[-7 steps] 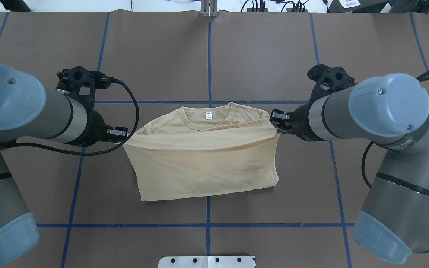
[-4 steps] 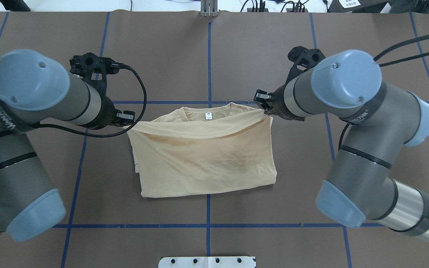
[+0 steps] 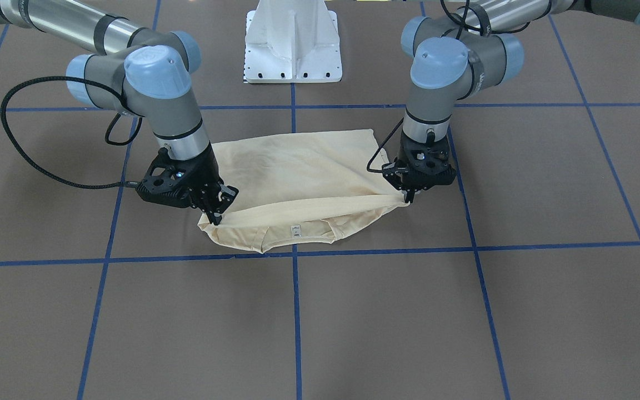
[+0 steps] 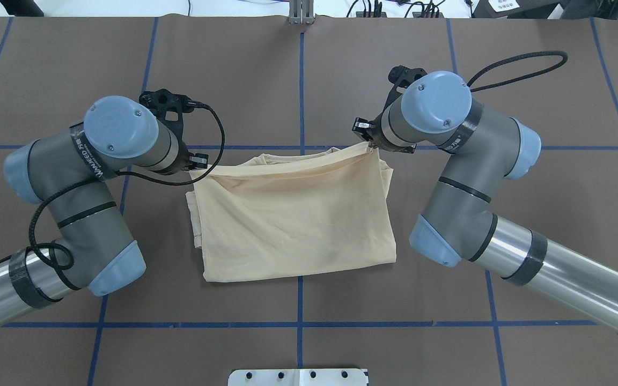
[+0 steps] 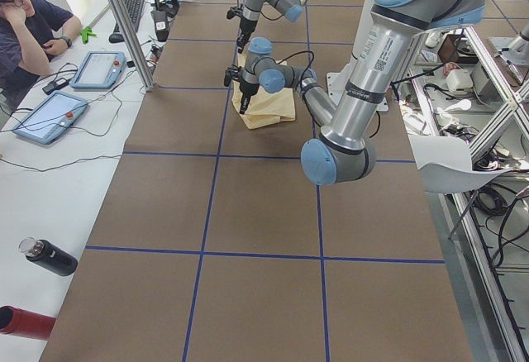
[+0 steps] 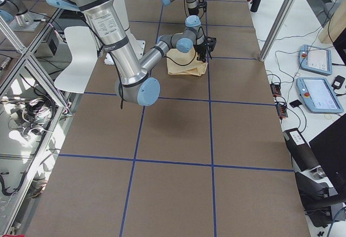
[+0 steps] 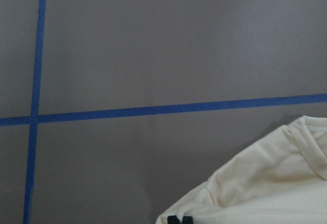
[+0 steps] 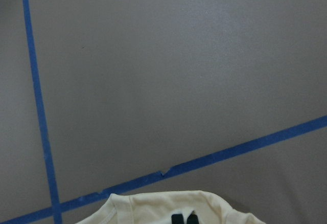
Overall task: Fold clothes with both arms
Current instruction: 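Lower the hem onto the collar and open both grippers, then raise the right gripper away while the left gripper moves to the bundle's edge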
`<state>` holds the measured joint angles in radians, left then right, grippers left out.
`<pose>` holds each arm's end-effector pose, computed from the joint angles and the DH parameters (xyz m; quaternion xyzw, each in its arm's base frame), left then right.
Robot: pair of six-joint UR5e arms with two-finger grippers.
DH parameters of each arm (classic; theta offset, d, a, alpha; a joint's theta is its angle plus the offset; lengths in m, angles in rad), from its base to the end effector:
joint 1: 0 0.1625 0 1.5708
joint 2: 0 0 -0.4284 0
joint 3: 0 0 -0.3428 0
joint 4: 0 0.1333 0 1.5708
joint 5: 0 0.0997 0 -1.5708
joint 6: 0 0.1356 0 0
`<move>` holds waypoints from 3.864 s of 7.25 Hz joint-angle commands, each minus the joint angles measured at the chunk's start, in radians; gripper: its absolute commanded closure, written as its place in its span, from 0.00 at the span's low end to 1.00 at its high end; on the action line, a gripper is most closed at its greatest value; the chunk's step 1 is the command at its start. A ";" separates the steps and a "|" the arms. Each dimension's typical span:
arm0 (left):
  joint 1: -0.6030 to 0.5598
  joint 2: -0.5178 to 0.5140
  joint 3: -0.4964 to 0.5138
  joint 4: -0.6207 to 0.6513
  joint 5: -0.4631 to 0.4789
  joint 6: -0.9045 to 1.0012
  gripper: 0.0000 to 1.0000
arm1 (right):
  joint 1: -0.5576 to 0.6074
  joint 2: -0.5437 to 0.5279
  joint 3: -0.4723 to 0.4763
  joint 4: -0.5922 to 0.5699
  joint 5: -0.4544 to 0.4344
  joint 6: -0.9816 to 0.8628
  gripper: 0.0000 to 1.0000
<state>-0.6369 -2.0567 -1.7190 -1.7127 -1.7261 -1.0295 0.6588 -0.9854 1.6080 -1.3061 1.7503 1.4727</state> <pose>0.4487 -0.4716 0.3640 0.1499 0.3535 -0.0148 0.9232 -0.4722 -0.5035 0.3266 0.0827 -0.4272 0.2119 0.8751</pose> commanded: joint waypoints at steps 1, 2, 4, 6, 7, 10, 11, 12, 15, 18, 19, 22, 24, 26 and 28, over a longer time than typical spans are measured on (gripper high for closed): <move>-0.001 0.000 0.039 -0.042 0.003 0.060 0.44 | 0.004 0.007 -0.049 0.027 0.001 -0.019 0.39; -0.004 0.004 0.030 -0.091 0.000 0.115 0.00 | 0.007 0.016 -0.051 0.027 0.001 -0.022 0.00; -0.006 0.020 -0.014 -0.104 -0.010 0.118 0.00 | 0.054 0.019 -0.040 0.022 0.071 -0.045 0.00; 0.006 0.132 -0.150 -0.111 -0.111 0.102 0.00 | 0.113 -0.059 0.019 0.027 0.198 -0.133 0.00; 0.031 0.176 -0.198 -0.114 -0.113 0.039 0.00 | 0.114 -0.082 0.039 0.027 0.196 -0.153 0.00; 0.231 0.211 -0.194 -0.202 -0.072 -0.167 0.01 | 0.114 -0.081 0.041 0.028 0.186 -0.152 0.00; 0.271 0.211 -0.185 -0.205 -0.034 -0.179 0.01 | 0.114 -0.081 0.041 0.028 0.186 -0.154 0.00; 0.284 0.211 -0.180 -0.205 -0.032 -0.179 0.13 | 0.114 -0.081 0.043 0.028 0.186 -0.152 0.00; 0.305 0.204 -0.157 -0.205 -0.032 -0.181 0.45 | 0.114 -0.084 0.041 0.030 0.186 -0.152 0.00; 0.309 0.202 -0.157 -0.205 -0.033 -0.182 0.97 | 0.113 -0.084 0.043 0.030 0.186 -0.152 0.00; 0.309 0.202 -0.169 -0.203 -0.033 -0.182 1.00 | 0.113 -0.084 0.043 0.030 0.186 -0.152 0.00; 0.271 0.210 -0.166 -0.186 -0.030 -0.140 1.00 | 0.113 -0.082 0.043 0.030 0.183 -0.152 0.00; 0.130 0.204 -0.108 -0.116 -0.027 0.048 1.00 | 0.111 -0.081 0.043 0.030 0.182 -0.150 0.00; -0.033 0.080 0.090 -0.117 0.055 0.284 1.00 | 0.108 -0.081 0.039 0.030 0.182 -0.150 0.00; -0.186 -0.211 0.488 -0.183 0.082 0.420 1.00 | 0.105 -0.075 0.033 0.030 0.181 -0.150 0.00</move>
<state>-0.7296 -2.0982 -1.4628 -1.8545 -1.6630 -0.7062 0.7664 -1.0633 1.6451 -1.2763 1.9325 1.3217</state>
